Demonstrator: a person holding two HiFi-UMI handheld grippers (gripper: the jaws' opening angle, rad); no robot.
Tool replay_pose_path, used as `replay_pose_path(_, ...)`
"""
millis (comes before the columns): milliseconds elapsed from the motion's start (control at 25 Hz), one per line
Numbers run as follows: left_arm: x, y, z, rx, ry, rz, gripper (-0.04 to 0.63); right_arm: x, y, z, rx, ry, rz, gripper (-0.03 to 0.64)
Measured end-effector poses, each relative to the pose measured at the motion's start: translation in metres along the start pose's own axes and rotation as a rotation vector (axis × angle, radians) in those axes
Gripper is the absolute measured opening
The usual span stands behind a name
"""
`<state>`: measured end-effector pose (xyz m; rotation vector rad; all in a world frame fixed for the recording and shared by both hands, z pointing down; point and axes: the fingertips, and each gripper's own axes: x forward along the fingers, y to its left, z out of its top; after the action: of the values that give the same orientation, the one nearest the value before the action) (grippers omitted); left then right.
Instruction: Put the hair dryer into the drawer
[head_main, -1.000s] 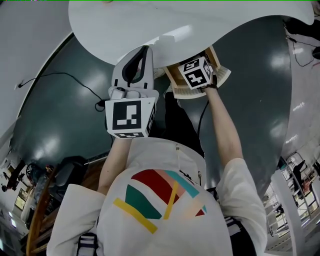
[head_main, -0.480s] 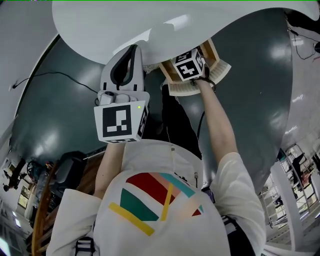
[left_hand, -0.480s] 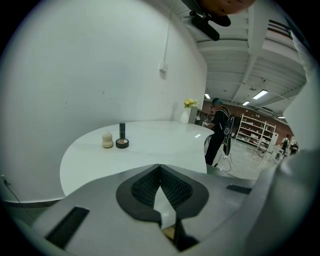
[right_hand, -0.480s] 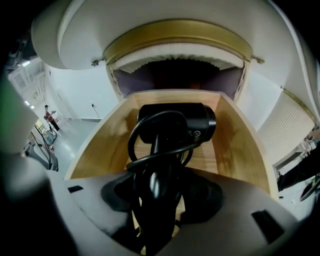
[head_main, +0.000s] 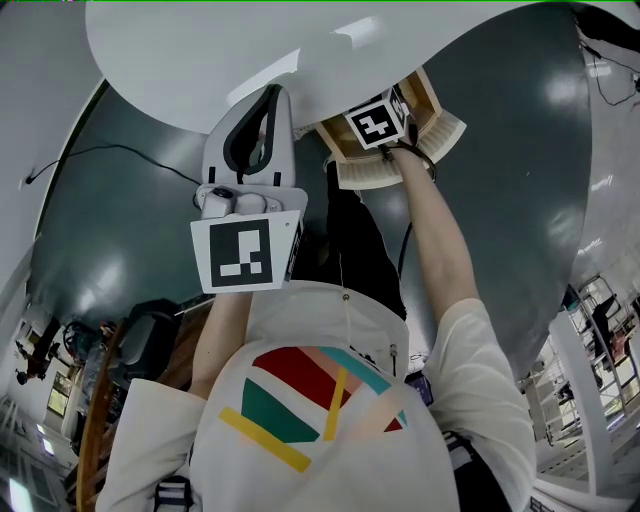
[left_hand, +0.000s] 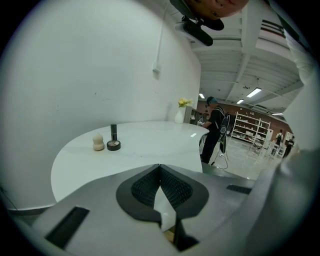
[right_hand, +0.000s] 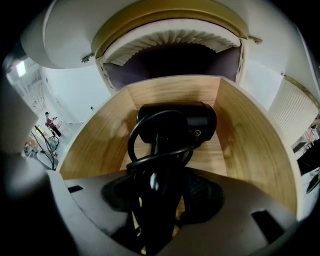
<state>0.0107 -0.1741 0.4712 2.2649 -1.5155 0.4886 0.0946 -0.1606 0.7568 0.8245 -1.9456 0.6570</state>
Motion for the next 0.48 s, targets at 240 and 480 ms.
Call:
replay_pose_path(240, 0.000, 0.000, -0.007, 0.004, 0.033, -0.005, 0.016, 0.004, -0.002, 0.000, 0.009, -0.005, 0.020, 0.221)
replay_pose_path(480, -0.001, 0.004, -0.014, 0.006, 0.044, -0.007, 0.015, 0.009, 0.005, -0.003, 0.022, -0.001, 0.053, 0.221)
